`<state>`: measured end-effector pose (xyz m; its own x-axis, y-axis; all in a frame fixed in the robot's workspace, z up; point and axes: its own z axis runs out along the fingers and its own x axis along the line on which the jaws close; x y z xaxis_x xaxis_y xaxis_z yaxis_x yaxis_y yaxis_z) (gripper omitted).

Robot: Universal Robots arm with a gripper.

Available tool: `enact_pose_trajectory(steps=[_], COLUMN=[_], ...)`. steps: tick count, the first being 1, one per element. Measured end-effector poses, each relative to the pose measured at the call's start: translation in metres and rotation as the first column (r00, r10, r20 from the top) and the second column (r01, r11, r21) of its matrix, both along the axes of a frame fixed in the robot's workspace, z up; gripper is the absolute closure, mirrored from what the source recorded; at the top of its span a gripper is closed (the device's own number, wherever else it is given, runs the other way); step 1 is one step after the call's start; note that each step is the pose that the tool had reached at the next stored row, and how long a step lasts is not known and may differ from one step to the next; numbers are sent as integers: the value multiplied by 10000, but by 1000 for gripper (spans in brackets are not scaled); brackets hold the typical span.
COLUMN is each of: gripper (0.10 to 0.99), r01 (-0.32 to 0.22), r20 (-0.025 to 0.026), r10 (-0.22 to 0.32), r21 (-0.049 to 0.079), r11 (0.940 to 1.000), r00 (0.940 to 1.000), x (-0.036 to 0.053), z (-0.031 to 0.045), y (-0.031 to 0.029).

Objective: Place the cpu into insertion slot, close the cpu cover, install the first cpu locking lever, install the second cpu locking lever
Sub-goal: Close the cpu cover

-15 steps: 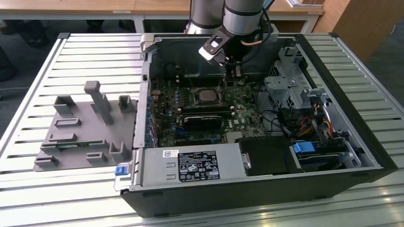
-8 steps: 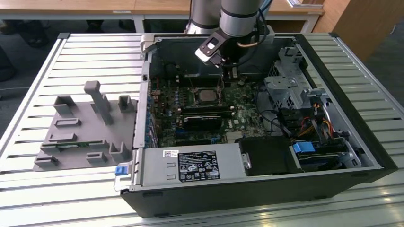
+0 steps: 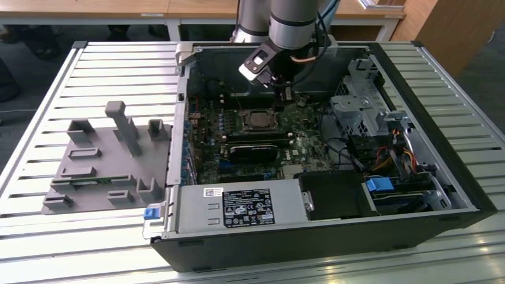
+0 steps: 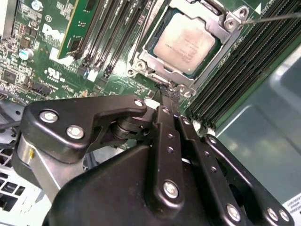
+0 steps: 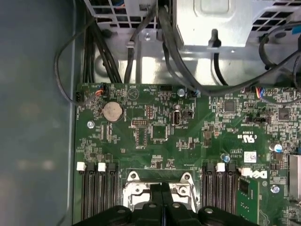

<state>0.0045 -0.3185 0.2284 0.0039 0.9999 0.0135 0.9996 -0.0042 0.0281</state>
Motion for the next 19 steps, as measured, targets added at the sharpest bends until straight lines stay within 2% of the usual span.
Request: enact_pose_trajectory(steps=[7, 14, 19], gripper=[976, 976, 976], r01=[-1, 0, 0], r20=[0, 0, 0], r10=[1, 0, 0], r21=[0, -1, -1], r11=[10000, 10000, 10000], r00=[10000, 10000, 10000], x=[-70, -236, -297], z=[-25, -26, -26], y=[2, 9, 11])
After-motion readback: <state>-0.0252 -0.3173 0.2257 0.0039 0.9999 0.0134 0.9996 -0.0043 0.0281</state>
